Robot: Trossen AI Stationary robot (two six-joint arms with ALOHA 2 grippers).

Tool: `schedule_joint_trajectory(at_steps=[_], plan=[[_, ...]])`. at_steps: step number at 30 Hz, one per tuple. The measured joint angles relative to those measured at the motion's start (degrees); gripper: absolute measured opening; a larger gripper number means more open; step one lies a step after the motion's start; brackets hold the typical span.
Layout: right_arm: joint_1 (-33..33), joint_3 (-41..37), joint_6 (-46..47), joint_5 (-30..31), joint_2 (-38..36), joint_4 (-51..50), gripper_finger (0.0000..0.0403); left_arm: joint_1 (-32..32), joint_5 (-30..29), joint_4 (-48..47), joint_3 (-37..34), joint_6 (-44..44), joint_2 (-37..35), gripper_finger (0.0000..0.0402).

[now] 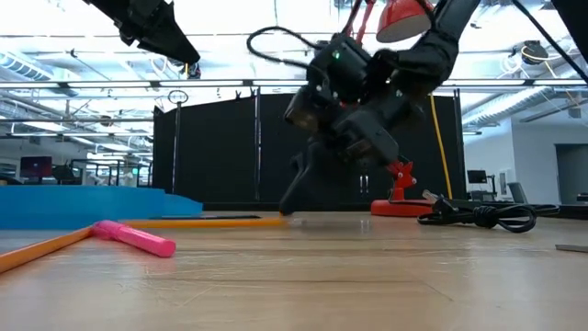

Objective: Pick & place school supplies into a supply box
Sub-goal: Put the yellow pencil into the blue supply box

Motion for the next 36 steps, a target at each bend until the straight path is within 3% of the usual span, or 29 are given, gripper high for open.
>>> schedule_joint_trajectory(at_steps=[4,14,19,36], plan=[[0.7,0.0,-1.3,3.5,-1.5,-0.7,0.0006,0.0,-0.2,0.3,0.0,0.0,0.2,0.0134],[0.6,0.2,-2.2,3.4,-2.2,0.3,0.0003,0.0,0.0,0.3,0.0,0.0,0.4,0.0134],[-1.1,0.2,-1.2,3.3,-2.2,6.7,0.0003,0.0,0.0,0.5,0.0,0.0,0.4,0.0134],[-3.2,0.2,-0.7,4.8,3.0,13.0,0.0157,0.0,0.0,0.5,0.0,0.0,0.4,0.0134]])
